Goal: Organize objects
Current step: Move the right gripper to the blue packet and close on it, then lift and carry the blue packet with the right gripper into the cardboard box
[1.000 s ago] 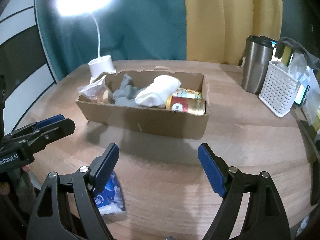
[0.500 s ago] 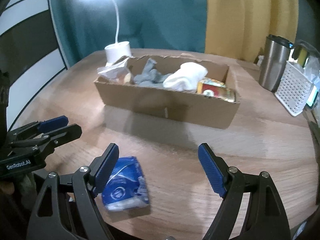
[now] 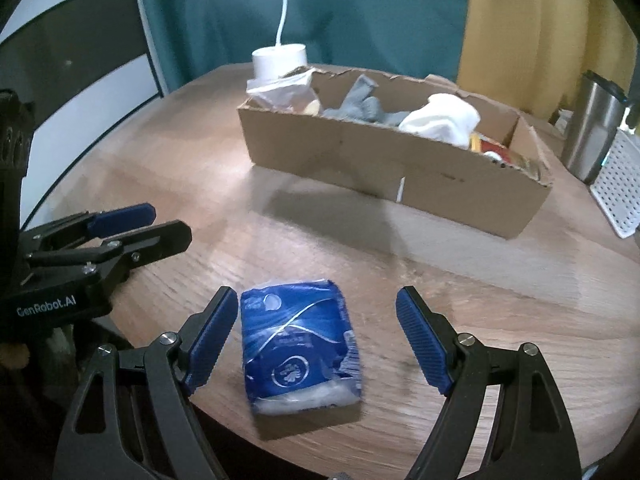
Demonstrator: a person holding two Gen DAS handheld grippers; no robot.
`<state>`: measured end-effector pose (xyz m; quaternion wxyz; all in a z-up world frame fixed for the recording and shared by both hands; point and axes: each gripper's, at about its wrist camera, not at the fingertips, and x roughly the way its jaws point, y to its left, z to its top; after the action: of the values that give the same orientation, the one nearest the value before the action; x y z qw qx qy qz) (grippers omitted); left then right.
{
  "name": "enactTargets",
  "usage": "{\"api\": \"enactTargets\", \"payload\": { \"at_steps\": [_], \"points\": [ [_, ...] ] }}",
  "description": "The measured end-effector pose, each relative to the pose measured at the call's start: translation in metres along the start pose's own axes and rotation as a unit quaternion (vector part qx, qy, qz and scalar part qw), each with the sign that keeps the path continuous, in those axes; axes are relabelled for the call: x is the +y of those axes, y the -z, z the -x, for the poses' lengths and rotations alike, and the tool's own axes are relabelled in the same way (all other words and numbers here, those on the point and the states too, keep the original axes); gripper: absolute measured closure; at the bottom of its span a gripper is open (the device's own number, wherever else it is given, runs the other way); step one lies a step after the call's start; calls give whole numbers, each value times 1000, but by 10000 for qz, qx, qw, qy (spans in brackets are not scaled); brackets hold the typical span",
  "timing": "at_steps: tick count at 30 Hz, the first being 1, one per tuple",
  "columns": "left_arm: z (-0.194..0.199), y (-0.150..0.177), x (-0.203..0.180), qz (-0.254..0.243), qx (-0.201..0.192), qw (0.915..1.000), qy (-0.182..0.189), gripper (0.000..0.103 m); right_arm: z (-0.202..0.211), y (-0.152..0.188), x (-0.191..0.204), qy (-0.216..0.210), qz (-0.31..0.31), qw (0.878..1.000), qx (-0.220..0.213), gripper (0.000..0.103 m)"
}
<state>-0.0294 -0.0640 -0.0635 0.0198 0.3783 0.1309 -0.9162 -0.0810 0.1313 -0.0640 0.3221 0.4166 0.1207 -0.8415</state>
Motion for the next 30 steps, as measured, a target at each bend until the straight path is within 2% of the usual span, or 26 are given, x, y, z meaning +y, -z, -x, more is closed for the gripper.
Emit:
{"api": "enactTargets", "payload": {
  "at_steps": [3,11,13,16,19,30],
  "points": [
    [0,0,-2,-99,-70,9999,-92,35,-5,2,3,-16,71,9999,75,19],
    [-9,-1,-2,-73,55,9999,-104,35,-16,5,11,54,324,9992,235,21],
    [-10,-2,-3,-74,73,9999,-113,35,-17,5,10,112,323,9991,236,35],
    [-12,-3,-4,-87,91,9998,-124,35,-17,4,6,116,281,9993,223,43],
    [-14,-5,-6,-106,105,9998,-121,35,-17,3,1,87,217,9995,209,46],
    [-19,-22,-24,-221,44,9997,-6,35,2,-13,-32,283,-54,9996,-68,48]
  ]
}}
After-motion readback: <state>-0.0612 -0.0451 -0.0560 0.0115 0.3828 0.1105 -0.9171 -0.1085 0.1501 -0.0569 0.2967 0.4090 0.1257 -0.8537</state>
